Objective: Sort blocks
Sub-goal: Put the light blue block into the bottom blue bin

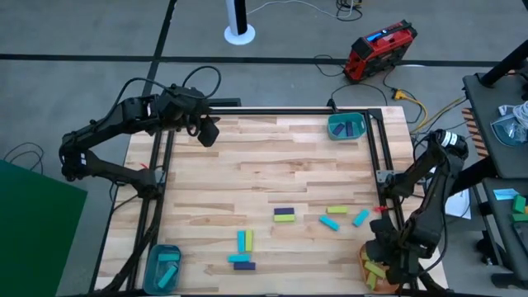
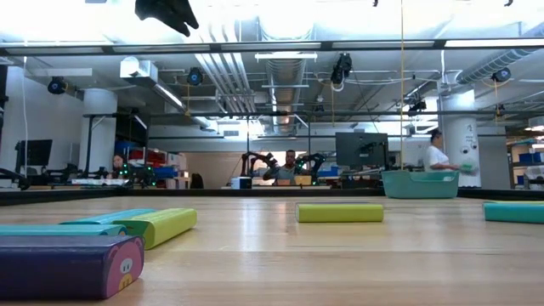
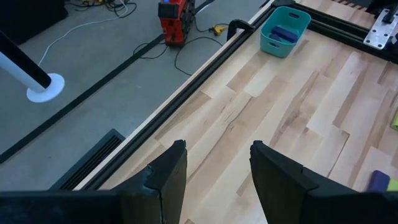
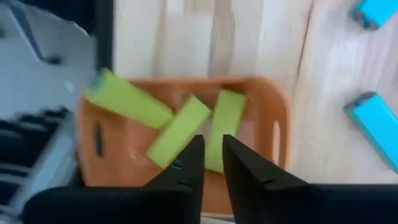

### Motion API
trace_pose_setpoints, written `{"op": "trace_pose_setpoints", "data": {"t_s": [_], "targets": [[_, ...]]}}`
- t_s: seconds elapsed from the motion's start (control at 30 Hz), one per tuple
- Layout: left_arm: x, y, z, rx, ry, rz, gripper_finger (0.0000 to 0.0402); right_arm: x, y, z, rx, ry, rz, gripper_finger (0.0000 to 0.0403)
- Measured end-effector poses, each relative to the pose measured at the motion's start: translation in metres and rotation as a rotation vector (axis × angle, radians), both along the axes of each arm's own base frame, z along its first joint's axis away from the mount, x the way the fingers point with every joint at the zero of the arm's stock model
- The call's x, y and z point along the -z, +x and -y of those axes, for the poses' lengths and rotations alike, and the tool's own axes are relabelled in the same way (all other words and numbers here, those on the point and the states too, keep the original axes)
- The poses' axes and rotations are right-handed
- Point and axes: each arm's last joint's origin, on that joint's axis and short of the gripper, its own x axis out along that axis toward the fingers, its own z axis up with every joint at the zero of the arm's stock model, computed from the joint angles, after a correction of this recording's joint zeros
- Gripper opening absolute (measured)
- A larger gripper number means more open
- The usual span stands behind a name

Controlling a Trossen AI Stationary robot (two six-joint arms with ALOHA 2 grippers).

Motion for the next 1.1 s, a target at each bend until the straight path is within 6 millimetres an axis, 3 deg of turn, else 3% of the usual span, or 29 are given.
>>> {"op": "trace_pose_setpoints", "data": {"t_s": [0.13,0.27,0.47,0.6,0.83,1.1], "targets": [[0.000,0.000,0.000,0.000,0.000,0.000,0.0155,-0.013,0.023,0.006,0.153,0.043,0.007,0.0014],[0.000,0.000,0.000,0.000,0.000,0.000,0.0155,-0.022,0.059,0.026,0.294,0.065,0.035,0.0011],[0.000,0.000,0.000,-0.009,-0.018,0.009,0.0155,-0.028,0.116,0.087,0.501,0.027,0.117,0.0009],[0.002,-0.001,0.001,0.002,-0.066,0.017,0.0155,-0.031,0.139,0.128,0.558,0.001,0.165,0.0009],[0.007,-0.003,0.008,-0.003,-0.161,-0.008,0.0155,-0.030,0.159,0.183,0.672,-0.023,0.205,0.0009],[0.012,-0.004,0.025,0.008,-0.250,-0.043,0.0155,-0.021,0.169,0.215,0.761,-0.042,0.179,0.0009]]}}
